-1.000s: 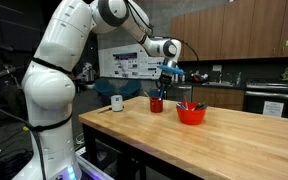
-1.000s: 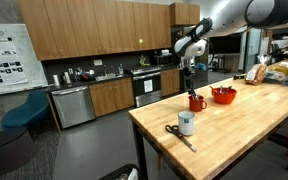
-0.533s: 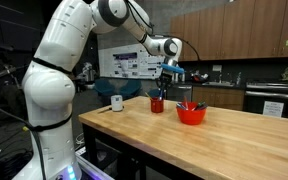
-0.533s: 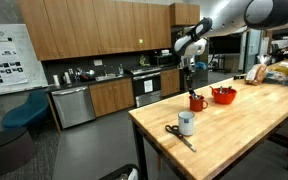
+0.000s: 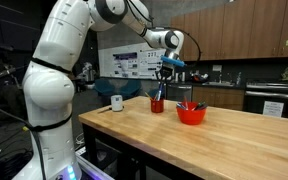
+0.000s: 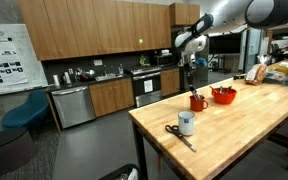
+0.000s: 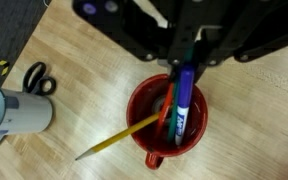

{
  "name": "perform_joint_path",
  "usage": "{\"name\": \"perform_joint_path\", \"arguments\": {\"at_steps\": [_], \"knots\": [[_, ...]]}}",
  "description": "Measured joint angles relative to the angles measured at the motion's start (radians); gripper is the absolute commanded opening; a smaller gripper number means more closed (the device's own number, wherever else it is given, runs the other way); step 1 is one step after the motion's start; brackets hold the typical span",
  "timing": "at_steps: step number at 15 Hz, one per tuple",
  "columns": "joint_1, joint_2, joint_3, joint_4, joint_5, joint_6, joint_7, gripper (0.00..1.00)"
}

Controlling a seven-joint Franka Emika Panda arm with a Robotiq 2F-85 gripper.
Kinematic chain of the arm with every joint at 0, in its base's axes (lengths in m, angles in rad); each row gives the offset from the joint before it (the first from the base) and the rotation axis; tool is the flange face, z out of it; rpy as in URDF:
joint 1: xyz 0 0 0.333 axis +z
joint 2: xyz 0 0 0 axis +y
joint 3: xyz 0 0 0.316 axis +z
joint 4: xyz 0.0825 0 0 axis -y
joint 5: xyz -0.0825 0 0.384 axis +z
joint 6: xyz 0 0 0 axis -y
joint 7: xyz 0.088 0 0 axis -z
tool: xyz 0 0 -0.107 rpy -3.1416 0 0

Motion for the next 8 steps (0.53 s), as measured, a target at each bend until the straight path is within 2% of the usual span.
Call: {"name": "perform_joint_path", "arguments": {"at_steps": [8], "knots": [[-0.018, -0.050, -0.007, 0.041, 0.065, -0.076, 0.068, 0.03]]}}
